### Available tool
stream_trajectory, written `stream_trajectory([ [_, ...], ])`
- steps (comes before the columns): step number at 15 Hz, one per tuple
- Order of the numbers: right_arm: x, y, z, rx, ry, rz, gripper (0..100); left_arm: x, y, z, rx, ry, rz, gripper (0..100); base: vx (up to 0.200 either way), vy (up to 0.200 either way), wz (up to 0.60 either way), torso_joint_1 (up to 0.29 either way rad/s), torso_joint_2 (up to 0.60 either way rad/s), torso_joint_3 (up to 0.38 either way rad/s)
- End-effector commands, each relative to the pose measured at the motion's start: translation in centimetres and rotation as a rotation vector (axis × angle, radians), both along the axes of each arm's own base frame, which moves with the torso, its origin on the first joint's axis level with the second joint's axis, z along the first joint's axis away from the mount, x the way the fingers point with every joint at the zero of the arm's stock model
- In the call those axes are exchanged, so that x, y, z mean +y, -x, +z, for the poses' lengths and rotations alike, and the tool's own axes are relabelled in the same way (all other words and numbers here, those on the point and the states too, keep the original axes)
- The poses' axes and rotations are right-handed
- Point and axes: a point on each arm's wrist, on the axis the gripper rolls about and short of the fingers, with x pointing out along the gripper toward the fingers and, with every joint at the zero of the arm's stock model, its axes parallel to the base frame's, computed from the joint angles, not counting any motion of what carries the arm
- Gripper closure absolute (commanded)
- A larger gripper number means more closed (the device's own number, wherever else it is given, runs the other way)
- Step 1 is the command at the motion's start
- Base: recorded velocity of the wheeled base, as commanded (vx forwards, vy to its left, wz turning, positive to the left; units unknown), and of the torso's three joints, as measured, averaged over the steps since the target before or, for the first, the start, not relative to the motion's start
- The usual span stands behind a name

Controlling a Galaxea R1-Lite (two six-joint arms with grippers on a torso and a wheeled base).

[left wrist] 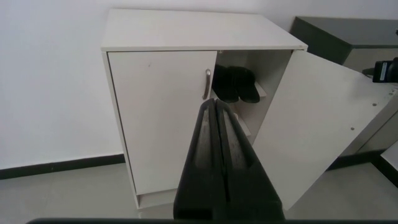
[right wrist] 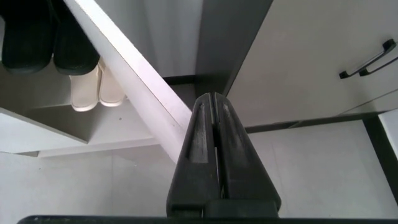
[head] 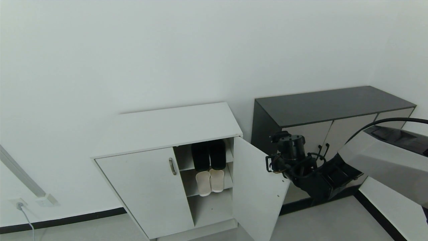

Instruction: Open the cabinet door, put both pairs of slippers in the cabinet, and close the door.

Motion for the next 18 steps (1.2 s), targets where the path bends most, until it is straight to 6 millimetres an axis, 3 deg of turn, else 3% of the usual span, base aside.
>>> stream_trajectory([
  [1,1.3,1.3,0.7,-0.008,-0.005,0.039,100,0.0,0.0,0.0,0.002,0.000,0.000,100,0.000,0.000,0.00,0.000,0.00,0.000],
  [6,3.9,4.8,2.0,-0.031,-0.024,0.136,100,0.0,0.0,0.0,0.002,0.000,-0.001,100,0.000,0.000,0.00,0.000,0.00,0.000],
  [9,3.8,6.4,2.8,-0.067,-0.021,0.178,100,0.0,0.0,0.0,0.002,-0.001,-0.001,100,0.000,0.000,0.00,0.000,0.00,0.000],
  [18,3.4,7.1,3.3,-0.075,0.016,0.210,100,0.0,0.0,0.0,0.000,0.000,-0.001,100,0.000,0.000,0.00,0.000,0.00,0.000],
])
